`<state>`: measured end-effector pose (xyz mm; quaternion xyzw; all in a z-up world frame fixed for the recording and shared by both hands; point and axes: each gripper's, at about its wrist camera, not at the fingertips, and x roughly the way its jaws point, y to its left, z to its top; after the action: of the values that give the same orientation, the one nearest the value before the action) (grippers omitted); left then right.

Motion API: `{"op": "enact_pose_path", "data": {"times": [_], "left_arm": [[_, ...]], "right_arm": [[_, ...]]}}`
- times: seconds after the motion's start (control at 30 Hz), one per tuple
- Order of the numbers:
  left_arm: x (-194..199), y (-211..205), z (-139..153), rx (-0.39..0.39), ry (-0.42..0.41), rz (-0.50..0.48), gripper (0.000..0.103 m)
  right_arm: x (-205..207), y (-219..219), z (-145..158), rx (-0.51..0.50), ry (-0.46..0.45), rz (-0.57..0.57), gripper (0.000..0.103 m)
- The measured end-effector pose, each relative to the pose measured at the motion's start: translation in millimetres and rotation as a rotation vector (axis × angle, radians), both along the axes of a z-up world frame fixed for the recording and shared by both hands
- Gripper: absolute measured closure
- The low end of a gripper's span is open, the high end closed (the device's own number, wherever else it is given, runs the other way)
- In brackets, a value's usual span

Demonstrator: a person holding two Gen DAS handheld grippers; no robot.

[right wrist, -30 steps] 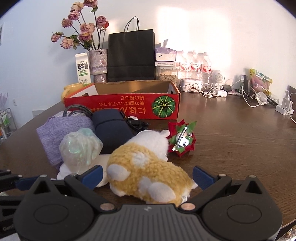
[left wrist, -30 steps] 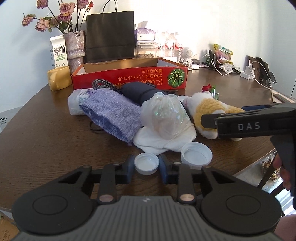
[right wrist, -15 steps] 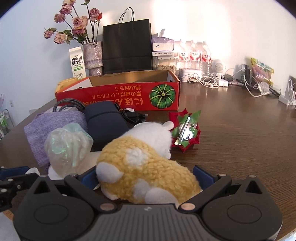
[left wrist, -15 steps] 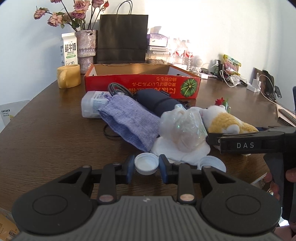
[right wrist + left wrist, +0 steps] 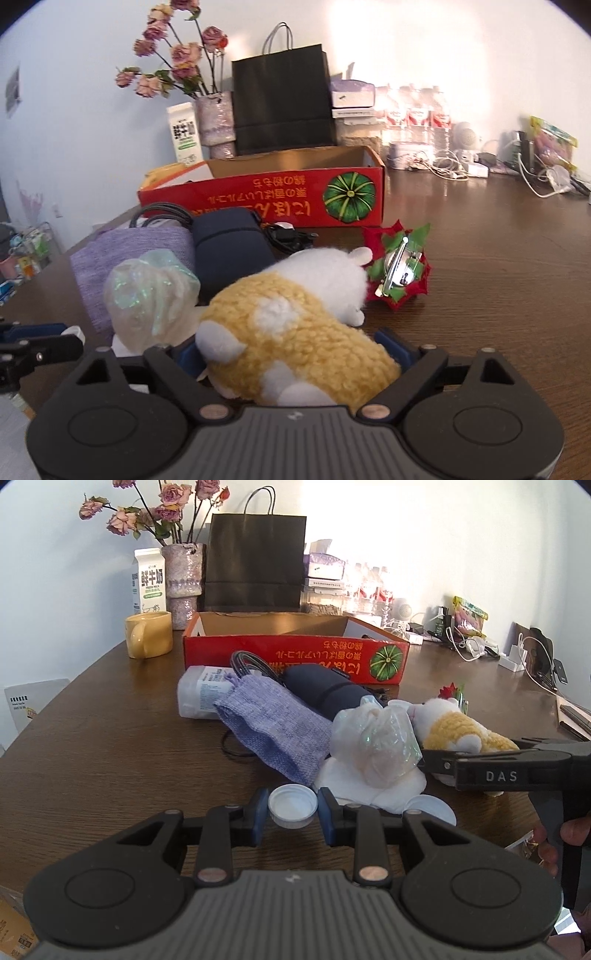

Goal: Organize objects
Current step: 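Grasp the yellow plush dog with the right tool while the left tool grasps a small white cap, then carry plush dog and white cap into the cardboard box and open both tools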

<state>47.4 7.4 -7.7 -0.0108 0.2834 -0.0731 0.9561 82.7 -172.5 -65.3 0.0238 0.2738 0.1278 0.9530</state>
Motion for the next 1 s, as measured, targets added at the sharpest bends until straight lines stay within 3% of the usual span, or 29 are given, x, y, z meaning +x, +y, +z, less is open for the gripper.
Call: {"op": "enact_pose_path", "data": {"times": [0.4, 1.0], "left_arm": [[-9, 2, 24, -0.020, -0.068, 0.011, 0.073], [22, 1, 66, -0.058, -0.176, 0.005, 0.073]], "right_arm": [[-19, -5, 11, -0.003, -0.078, 0.061, 0.018], [-23, 4, 59, -0.001, -0.230, 0.139, 0.025]]}}
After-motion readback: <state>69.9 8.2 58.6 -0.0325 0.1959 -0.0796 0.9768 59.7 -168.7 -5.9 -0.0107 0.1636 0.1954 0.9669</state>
